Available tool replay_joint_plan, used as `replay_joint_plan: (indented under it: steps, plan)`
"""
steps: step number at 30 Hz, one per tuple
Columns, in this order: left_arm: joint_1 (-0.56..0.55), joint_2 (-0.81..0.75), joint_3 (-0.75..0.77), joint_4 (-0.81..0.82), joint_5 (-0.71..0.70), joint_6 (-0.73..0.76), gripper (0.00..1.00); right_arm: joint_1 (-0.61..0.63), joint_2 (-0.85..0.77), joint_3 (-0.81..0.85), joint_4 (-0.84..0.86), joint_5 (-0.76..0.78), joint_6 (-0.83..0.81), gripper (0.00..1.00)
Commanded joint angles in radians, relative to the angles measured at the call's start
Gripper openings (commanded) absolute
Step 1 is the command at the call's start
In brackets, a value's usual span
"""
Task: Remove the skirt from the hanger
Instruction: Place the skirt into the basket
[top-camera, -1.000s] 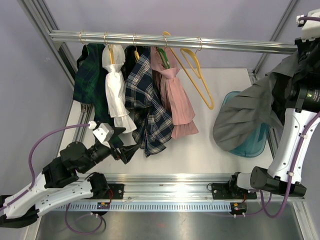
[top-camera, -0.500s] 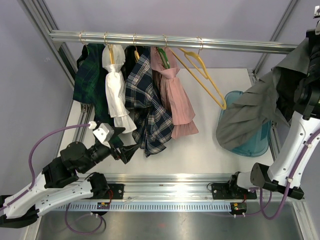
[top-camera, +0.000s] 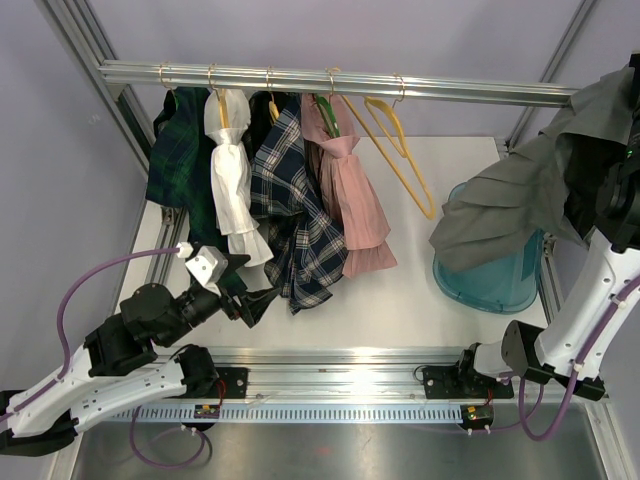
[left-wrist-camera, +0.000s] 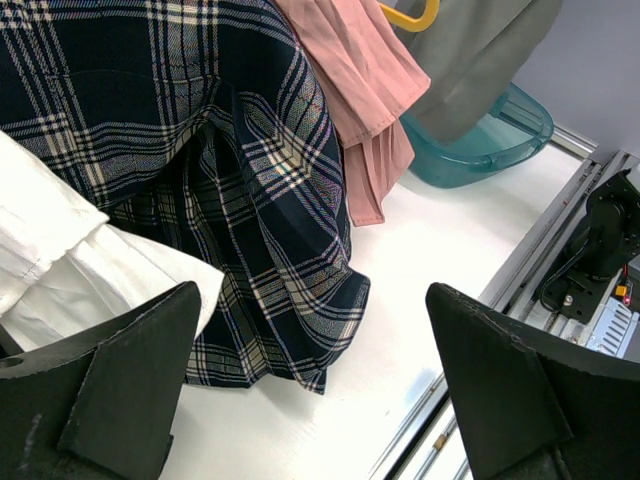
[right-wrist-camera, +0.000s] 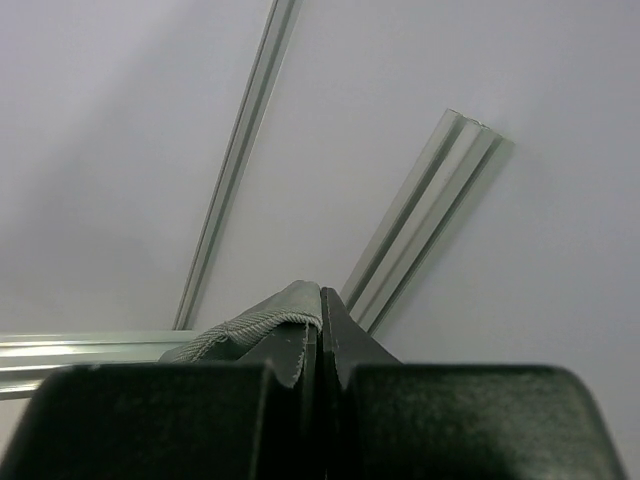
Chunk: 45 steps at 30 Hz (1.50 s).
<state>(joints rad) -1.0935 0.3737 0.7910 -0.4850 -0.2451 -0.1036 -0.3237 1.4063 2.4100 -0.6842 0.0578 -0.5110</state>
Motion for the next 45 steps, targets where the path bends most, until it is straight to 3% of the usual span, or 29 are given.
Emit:
replay_joint_plan:
  steps: [1,7,11,20,27,35,40,45]
  plan:
    - [0.003,-0.01,0.014,0.011,-0.016,-0.011,0.99,-0.005,-0.004,-0.014,0.1,0.059,-0.023,0.0]
    - [0.001,-0.019,0.014,0.005,-0.019,-0.013,0.99,-0.011,-0.075,-0.23,0.199,0.07,-0.083,0.0]
    - [0.003,-0.018,0.014,0.006,-0.02,-0.01,0.99,-0.009,-0.127,-0.377,0.172,-0.025,-0.063,0.0]
    - [0.001,0.002,0.02,0.013,-0.02,-0.013,0.99,-0.011,-0.216,-0.636,0.045,-0.26,0.141,0.0]
    - [0.001,0.01,0.04,0.01,-0.036,-0.041,0.99,-0.011,-0.283,-0.952,0.155,-0.201,0.2,0.0]
    - [0.001,0.045,0.103,0.006,-0.177,-0.235,0.99,-0.011,-0.27,-1.288,0.209,-0.11,0.077,0.0]
    - [0.001,0.117,0.169,0.039,-0.246,-0.31,0.99,-0.011,-0.29,-1.39,0.117,-0.309,-0.073,0.01]
    - [0.003,0.25,0.26,0.075,-0.247,-0.288,0.99,-0.012,-0.259,-1.414,-0.001,-0.404,-0.155,0.2]
